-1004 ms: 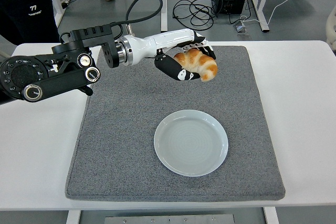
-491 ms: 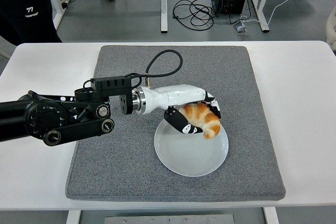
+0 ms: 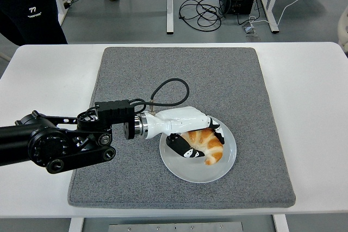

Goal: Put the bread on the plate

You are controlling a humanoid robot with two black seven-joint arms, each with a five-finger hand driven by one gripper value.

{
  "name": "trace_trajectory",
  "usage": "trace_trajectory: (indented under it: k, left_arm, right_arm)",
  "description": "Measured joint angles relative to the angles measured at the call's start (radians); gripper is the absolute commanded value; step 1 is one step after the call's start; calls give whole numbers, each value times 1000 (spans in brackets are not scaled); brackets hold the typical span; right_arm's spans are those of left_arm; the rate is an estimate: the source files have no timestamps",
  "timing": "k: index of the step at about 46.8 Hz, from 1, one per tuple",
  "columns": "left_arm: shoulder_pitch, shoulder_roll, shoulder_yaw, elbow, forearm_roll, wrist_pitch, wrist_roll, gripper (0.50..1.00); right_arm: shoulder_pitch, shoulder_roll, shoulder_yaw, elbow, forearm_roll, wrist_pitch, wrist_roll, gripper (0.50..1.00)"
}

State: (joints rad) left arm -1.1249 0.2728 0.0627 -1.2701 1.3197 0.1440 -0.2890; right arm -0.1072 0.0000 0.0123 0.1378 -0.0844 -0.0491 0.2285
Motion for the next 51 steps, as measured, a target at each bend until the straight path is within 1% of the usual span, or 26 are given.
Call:
trace_trajectory:
  k: [7,13,20,34,51]
  left_arm:
    - [22,3,0,7,17,3,-16,500]
    - [35,6,0,12,33,27,-16,500]
    - [49,9,0,23,33,38,-28,500]
    - [76,5,-2,69,27,54,-45,500]
    - [92,0,-16,78,7,63,-45,500]
  right_arm:
    - [0,0,0,0,0,0,0,1000]
    - [0,0,0,0,0,0,0,1000]
    - [0,0,0,0,0,0,0,1000]
    - [1,0,0,0,0,0,0,1000]
    - [0,0,0,0,0,0,0,1000]
